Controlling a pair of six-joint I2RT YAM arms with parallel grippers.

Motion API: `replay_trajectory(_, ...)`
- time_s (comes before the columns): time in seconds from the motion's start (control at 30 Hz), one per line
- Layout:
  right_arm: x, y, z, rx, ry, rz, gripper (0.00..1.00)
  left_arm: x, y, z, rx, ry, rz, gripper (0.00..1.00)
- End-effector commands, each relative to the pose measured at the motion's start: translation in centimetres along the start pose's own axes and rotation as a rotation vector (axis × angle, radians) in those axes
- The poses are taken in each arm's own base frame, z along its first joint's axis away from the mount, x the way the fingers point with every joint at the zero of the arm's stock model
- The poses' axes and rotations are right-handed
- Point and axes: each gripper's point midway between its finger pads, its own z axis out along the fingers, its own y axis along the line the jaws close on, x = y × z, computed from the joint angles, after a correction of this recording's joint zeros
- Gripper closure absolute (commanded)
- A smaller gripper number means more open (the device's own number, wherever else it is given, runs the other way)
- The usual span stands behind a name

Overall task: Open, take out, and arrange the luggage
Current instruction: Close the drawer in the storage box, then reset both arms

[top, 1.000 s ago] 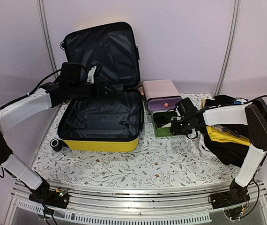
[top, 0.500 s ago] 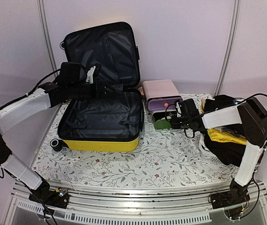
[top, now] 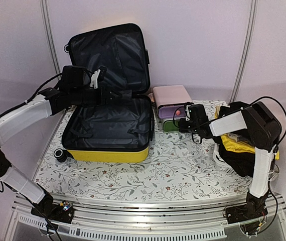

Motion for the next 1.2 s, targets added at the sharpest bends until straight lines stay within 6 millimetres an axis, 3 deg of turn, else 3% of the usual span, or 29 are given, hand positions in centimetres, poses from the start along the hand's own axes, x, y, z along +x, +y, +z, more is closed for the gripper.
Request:
replay_trajectory(0.0, -1.3, 0.2, 1.1, -0.033, -0.045, 0.066, 0.69, -0.3, 0.3, -1.3, -0.019, -0.019, 0.012, 0.49)
replay_trajectory(0.13, -1.6, 0.1, 1.1, -0.05, -0.049, 0.091, 0.69, -0.1, 0.5, -1.3, -0.022, -0.016, 0.01, 0.49)
replay_trajectory(0.23, -2.4, 0.6, -0.1, -0.08, -0.075, 0.079, 0.66, 0.0, 0.7, -1.4, -0.03, -0.019, 0.012, 0.49)
replay_trajectory(0.43, -5.3, 2.9, -4.9, -0.121, -0.161, -0.032, 0.59, -0.1, 0.9, -2.0, -0.048, -0.048, 0.023, 0.49)
replay_trajectory(0.6, -7.8, 4.5, -9.8, -0.165, -0.228, -0.094, 0.43, -0.2, 1.6, -3.2, -0.088, -0.106, 0.06, 0.48)
replay_trajectory(0.67, -8.4, 4.6, -11.6, -0.18, -0.253, -0.095, 0.37, 0.1, 2.1, -3.9, -0.116, -0.145, 0.082, 0.37)
replay_trajectory(0.73, -8.9, 3.8, -13.4, -0.163, -0.291, -0.088, 0.27, -0.1, 2.7, -5.5, -0.16, -0.214, 0.095, 0.07)
replay_trajectory(0.77, -9.2, 3.6, -14.5, -0.164, -0.327, -0.081, 0.22, 0.2, 2.9, -6.1, -0.175, -0.24, 0.107, 0.02)
replay_trajectory(0.9, -8.5, 2.8, -18.0, -0.186, -0.446, -0.149, 0.02, 2.5, 4.6, -8.5, -0.24, -0.353, 0.157, 0.02)
replay_trajectory(1.17, -7.0, 1.4, -24.8, -0.211, -0.564, -0.214, 0.01, 7.1, 6.6, -11.9, -0.238, -0.548, 0.152, 0.02)
